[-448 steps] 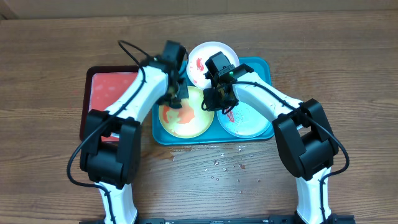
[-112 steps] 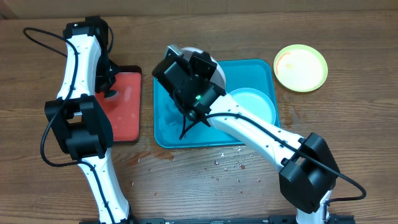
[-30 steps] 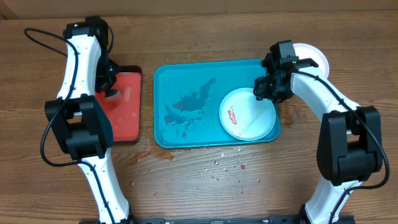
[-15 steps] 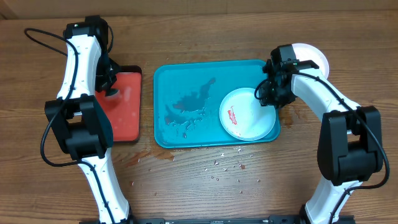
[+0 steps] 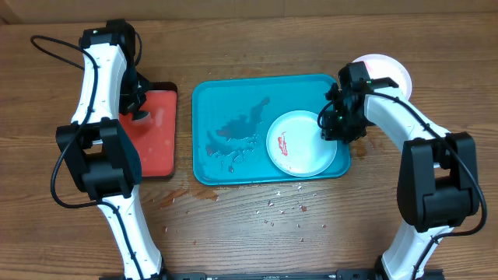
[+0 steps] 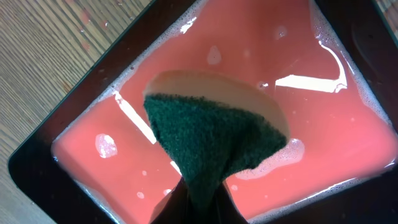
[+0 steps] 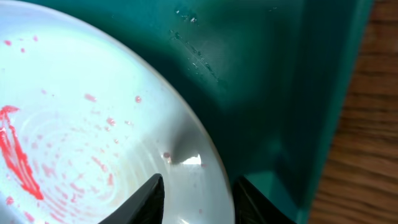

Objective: Clean dirty plates on tray and stack at the side
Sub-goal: 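Grasp the light-blue-rimmed plate edge with the right gripper, drag it left, then hold the light-blue plate with right gripper and scrub it with left sponge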

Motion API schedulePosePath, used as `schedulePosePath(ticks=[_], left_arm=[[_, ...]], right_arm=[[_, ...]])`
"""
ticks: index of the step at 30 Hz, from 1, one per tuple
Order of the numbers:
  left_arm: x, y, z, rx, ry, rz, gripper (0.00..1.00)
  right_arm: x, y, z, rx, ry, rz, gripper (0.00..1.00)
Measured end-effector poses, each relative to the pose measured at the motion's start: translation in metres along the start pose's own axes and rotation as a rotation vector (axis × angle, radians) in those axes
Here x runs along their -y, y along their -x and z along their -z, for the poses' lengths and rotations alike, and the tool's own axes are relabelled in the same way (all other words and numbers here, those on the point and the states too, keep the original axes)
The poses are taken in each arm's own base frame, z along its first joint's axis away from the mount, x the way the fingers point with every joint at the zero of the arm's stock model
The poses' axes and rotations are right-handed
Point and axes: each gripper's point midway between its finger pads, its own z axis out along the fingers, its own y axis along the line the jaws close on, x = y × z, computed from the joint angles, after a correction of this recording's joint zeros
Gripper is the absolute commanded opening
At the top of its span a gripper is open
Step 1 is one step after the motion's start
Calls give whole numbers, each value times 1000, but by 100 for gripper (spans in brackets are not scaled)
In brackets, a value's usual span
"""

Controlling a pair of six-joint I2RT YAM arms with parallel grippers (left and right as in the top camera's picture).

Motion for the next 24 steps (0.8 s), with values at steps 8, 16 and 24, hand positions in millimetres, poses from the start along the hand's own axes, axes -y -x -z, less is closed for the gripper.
schedulePosePath(ticks=[8,16,24], left_arm=[[11,-2,0,-18,-59,-100,4],[53,-24,9,-100,-294,-362,4],[114,-85,32,-130,-463,-607,4]], right_arm=[[0,8,-9,111,23,-116,26],[-17,11,-13,122,134,-195,5],[-53,45,-15,245,264,-235,4]])
